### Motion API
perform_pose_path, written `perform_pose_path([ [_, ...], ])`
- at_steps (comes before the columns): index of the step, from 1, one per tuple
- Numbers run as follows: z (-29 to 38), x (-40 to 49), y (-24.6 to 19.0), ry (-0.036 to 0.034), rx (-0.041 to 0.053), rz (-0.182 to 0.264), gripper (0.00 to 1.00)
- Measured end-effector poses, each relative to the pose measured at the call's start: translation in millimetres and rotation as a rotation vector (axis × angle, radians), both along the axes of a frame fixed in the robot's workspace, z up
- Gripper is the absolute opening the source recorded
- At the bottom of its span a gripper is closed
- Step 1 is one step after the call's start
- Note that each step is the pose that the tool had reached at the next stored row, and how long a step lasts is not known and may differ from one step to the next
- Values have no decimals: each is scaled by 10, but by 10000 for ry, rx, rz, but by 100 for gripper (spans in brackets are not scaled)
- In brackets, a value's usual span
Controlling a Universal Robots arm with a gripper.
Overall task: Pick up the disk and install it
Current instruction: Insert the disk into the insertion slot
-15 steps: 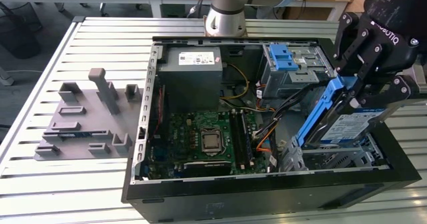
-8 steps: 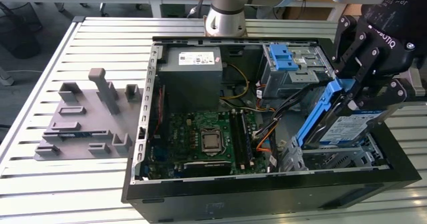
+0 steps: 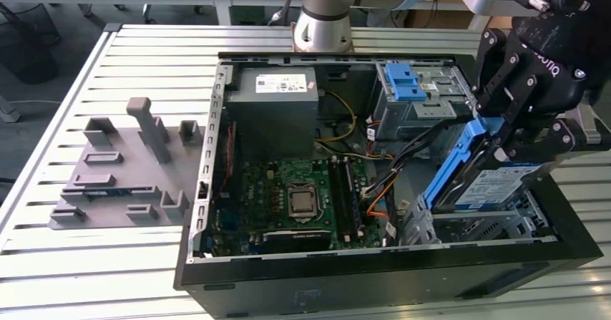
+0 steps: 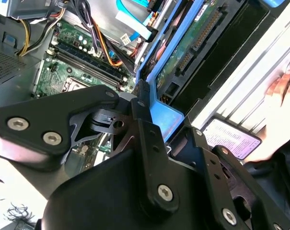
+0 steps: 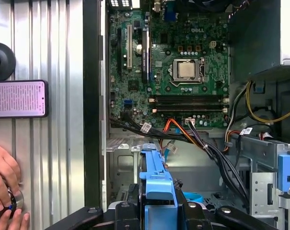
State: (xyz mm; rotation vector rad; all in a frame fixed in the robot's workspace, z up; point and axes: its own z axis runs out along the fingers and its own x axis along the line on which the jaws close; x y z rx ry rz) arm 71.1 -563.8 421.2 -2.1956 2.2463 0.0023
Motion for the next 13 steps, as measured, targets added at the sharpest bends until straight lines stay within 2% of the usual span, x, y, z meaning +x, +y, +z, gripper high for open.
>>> perform_pose_path([
  [7, -63, 1, 0, 5, 0, 0, 36],
  [13, -67, 1, 0, 5, -1, 0, 36],
])
